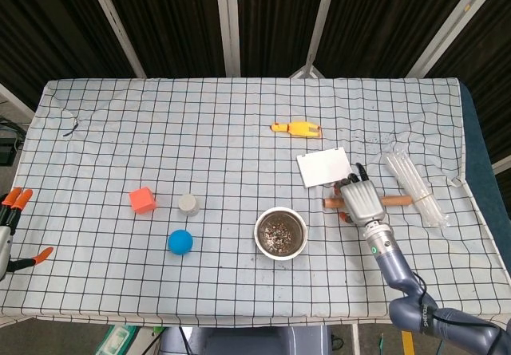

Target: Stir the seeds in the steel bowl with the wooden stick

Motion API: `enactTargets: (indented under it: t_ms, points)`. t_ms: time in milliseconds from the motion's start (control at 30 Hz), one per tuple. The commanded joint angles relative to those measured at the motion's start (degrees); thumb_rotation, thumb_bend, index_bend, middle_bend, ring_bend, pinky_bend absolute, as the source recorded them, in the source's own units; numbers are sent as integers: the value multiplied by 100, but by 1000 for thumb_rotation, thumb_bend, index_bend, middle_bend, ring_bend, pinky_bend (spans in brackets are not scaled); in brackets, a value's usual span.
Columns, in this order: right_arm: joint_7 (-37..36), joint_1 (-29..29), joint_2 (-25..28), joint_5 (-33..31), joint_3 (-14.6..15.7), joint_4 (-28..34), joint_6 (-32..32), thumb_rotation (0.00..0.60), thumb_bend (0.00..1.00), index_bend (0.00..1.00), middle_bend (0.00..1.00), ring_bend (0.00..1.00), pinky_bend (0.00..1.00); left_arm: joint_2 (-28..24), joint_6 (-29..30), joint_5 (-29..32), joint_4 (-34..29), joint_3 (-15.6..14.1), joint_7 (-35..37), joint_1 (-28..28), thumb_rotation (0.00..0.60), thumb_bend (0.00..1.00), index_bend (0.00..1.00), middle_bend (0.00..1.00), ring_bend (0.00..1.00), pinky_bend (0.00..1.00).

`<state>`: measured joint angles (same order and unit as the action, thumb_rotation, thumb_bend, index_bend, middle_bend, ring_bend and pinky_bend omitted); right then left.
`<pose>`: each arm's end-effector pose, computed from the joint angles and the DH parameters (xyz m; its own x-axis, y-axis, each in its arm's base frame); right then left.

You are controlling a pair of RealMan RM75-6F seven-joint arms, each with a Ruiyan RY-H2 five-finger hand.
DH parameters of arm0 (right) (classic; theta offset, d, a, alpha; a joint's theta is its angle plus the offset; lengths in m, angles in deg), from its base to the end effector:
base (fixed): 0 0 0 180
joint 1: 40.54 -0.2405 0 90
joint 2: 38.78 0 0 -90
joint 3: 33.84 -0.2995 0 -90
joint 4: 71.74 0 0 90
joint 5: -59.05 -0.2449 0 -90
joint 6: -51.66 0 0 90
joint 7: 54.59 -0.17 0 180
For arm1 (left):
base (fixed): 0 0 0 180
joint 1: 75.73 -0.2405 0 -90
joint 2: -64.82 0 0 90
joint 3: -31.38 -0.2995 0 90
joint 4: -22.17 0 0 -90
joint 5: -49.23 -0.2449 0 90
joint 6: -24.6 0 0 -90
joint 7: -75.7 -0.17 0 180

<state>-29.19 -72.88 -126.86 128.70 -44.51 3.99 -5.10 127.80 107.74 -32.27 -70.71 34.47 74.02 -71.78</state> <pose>-0.2705 -0.3954 -0.0302 0.6230 -0.1710 0.7633 -0.7762 -0.2561 0.5762 -0.3804 0.2077 0.1531 0.4223 0.0398 0.9056 0.9019 0.0810 -0.4242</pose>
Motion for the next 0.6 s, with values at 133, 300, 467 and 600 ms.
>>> enactTargets:
  t_ms: [133, 300, 467, 600]
  points:
    - [-38, -51, -55, -46, 25, -112, 34, 600, 239, 465, 429, 256, 0, 3, -2, -2, -9, -4, -12, 5, 600, 0, 0, 0, 0, 0]
    - [-76, -91, -95, -97, 45, -190, 70, 600, 240, 467, 429, 256, 0, 0, -25, 23, -16, -3, -3, 10, 600, 0, 0, 0, 0, 0]
    - [-75, -127, -125, -131, 76, -252, 98, 600, 249, 471, 429, 256, 0, -6, -41, 35, -24, -4, 15, 15, 600, 0, 0, 0, 0, 0]
    - [-63, -149, -149, -176, 99, -294, 125, 600, 309, 473, 429, 256, 0, -9, -51, 36, -28, -8, 23, 19, 600, 0, 0, 0, 0, 0]
